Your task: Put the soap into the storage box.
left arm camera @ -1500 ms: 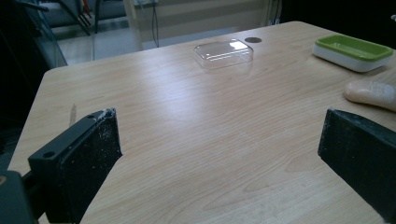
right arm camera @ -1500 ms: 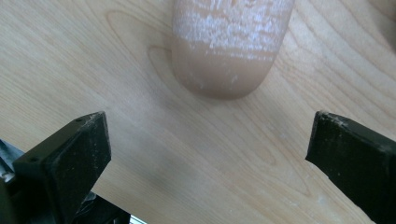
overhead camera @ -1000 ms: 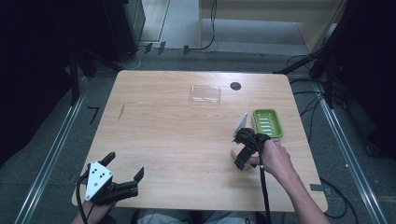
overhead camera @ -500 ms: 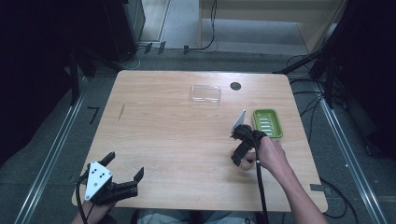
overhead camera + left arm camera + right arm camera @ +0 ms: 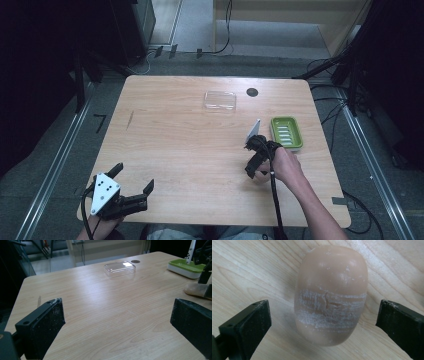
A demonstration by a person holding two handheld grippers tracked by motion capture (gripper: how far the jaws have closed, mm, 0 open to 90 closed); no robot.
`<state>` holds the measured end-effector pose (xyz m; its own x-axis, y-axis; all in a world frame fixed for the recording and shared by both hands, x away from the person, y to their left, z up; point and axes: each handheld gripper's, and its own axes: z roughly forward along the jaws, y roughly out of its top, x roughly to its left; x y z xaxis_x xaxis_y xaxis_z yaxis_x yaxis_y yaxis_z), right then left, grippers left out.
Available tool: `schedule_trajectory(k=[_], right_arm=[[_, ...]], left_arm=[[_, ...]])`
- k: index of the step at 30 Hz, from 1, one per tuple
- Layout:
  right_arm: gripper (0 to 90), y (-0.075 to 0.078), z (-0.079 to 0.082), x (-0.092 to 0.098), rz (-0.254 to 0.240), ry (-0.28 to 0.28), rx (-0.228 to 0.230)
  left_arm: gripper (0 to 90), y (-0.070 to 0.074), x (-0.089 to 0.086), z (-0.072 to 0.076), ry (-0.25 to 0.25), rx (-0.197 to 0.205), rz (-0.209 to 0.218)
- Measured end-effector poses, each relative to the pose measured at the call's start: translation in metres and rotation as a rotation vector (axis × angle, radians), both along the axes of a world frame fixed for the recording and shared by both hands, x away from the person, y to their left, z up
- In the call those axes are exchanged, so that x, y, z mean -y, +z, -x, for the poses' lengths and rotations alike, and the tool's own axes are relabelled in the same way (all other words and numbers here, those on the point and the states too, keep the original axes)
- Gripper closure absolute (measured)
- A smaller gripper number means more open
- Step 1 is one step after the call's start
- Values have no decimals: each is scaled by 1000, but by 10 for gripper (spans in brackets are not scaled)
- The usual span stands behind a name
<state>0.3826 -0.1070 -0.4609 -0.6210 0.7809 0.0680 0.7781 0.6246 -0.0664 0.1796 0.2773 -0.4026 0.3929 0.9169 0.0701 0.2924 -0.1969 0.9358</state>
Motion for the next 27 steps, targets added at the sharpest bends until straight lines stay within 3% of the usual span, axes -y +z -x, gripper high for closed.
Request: schedule_trajectory(k=[10, 14, 17, 27], right_arm=[[0, -7, -1, -1, 22, -6, 10], [43, -8, -1, -2, 28, -14, 16], [146, -7, 0, -3, 31, -12, 33], [202, -8, 1, -3, 49, -23, 39]], left_arm=[[0, 0, 0, 0, -2, 1, -2], [0, 0, 0, 1, 0, 1, 0], [0, 0, 0, 1, 0, 4, -1], [0, 0, 0, 1, 0, 4, -3]])
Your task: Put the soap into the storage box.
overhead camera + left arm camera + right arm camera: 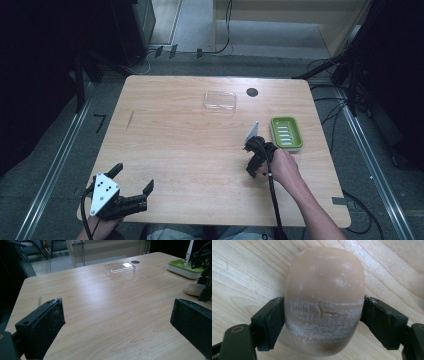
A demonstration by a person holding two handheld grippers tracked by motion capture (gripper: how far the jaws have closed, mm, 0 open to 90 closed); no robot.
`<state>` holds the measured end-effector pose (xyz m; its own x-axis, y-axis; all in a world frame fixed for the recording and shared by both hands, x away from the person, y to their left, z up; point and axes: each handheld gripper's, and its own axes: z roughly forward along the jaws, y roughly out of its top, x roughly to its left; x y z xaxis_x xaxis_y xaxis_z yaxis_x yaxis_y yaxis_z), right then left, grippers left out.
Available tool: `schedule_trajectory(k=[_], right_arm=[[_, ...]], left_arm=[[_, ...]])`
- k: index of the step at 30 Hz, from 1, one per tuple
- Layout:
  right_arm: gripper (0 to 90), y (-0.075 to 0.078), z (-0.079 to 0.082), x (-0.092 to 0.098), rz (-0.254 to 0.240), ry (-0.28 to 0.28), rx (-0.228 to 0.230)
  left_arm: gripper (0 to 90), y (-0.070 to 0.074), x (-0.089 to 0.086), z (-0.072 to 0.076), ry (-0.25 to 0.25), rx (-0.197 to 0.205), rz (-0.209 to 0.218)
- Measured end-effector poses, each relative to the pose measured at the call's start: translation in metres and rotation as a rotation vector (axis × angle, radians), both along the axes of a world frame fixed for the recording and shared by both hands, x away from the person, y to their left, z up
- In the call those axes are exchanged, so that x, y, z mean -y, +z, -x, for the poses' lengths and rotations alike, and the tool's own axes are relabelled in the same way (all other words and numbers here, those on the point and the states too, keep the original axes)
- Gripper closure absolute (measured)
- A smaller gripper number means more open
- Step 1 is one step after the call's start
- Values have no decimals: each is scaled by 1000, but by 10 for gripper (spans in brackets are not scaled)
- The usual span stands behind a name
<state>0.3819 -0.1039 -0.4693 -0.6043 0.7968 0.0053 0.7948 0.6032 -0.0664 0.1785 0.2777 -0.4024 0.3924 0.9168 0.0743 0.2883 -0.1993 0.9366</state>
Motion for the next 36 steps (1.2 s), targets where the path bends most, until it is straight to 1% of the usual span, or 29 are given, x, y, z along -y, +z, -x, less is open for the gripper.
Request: schedule_trajectory(k=[3, 6, 8, 19, 23, 36], right_arm=[[219, 0, 0, 1, -1, -2, 6], [273, 2, 0, 2, -9, -11, 8], [327, 3, 1, 2, -15, -8, 19], [332, 4, 1, 4, -26, -2, 24], [333, 4, 1, 5, -31, 2, 18], [333, 19, 5, 3, -24, 27, 37]], left_arm=[[0, 0, 0, 0, -1, 0, 0], [0, 0, 0, 0, -2, 0, -2], [0, 0, 0, 0, -1, -1, -2], [0, 0, 0, 0, 0, -1, -1], [0, 0, 0, 0, 0, 0, -1], [0, 0, 0, 0, -1, -1, -2]])
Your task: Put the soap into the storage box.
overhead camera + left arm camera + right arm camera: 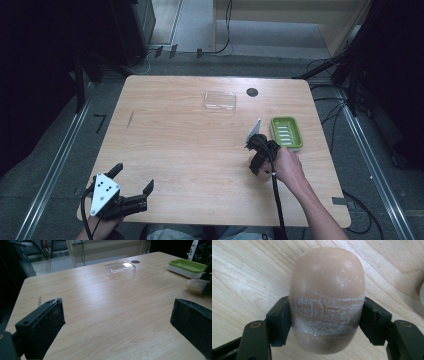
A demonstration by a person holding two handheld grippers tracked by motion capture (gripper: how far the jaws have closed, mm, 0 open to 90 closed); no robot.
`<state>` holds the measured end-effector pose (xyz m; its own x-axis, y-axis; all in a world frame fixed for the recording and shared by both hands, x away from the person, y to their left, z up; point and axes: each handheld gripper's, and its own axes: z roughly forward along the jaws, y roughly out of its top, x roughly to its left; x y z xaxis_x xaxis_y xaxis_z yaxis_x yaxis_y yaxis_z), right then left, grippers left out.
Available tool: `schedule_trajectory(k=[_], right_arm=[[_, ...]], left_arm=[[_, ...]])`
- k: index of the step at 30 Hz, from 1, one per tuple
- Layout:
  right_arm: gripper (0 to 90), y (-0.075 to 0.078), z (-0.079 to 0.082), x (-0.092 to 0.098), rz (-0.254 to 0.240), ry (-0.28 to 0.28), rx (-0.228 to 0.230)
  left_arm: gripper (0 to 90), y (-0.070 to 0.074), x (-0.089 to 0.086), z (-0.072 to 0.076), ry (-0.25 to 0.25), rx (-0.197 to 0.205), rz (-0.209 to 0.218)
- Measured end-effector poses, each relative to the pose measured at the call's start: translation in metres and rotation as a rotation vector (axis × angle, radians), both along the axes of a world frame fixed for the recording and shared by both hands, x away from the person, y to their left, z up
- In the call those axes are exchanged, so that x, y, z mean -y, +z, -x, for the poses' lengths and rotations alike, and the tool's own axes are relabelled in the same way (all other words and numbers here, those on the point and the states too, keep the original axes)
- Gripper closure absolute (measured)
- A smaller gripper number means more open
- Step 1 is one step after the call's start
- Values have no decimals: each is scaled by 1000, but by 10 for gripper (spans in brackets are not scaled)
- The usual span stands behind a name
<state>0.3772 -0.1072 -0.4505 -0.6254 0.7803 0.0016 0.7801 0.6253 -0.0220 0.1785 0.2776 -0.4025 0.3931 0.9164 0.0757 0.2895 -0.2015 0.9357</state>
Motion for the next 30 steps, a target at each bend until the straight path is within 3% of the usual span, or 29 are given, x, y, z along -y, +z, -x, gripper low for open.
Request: schedule_trajectory(k=[30], right_arm=[[333, 21, 0, 20, 9, -14, 1]], left_arm=[[0, 0, 0, 0, 0, 0, -1]])
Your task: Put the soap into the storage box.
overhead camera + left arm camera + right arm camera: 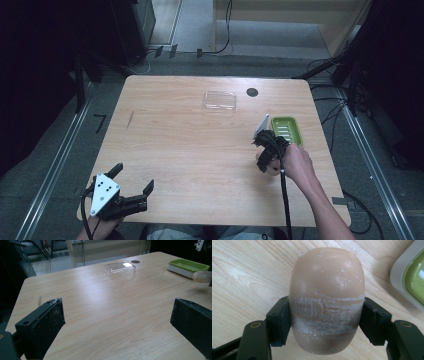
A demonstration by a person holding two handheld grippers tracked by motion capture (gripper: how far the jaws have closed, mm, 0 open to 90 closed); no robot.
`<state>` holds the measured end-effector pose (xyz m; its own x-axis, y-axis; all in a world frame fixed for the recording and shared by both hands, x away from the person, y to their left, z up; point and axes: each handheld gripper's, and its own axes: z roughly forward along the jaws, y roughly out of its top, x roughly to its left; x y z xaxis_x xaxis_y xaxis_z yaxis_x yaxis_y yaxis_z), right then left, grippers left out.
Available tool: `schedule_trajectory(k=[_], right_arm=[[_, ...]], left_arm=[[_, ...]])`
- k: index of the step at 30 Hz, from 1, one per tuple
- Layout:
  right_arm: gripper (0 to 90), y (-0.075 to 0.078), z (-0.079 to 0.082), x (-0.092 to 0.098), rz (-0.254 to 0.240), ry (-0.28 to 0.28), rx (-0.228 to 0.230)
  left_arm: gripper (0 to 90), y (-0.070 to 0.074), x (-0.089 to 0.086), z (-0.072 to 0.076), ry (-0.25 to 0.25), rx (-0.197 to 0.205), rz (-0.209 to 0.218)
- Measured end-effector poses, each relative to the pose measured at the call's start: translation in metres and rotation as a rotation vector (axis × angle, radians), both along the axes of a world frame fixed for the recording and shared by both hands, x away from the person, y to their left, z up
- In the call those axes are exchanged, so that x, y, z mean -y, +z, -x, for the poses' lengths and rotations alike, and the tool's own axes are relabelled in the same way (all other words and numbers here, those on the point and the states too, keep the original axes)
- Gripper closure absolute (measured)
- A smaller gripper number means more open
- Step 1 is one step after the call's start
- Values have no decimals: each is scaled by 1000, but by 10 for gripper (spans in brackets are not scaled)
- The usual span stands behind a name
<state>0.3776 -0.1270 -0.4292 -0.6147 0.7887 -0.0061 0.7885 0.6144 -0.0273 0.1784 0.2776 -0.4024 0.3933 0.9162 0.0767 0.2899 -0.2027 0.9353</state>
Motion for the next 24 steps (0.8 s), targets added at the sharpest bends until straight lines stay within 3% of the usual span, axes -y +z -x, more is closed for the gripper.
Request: schedule_trajectory(k=[24], right_arm=[[334, 13, -5, 21, 0, -16, 5]], left_arm=[[0, 0, 1, 0, -3, -2, -1]])
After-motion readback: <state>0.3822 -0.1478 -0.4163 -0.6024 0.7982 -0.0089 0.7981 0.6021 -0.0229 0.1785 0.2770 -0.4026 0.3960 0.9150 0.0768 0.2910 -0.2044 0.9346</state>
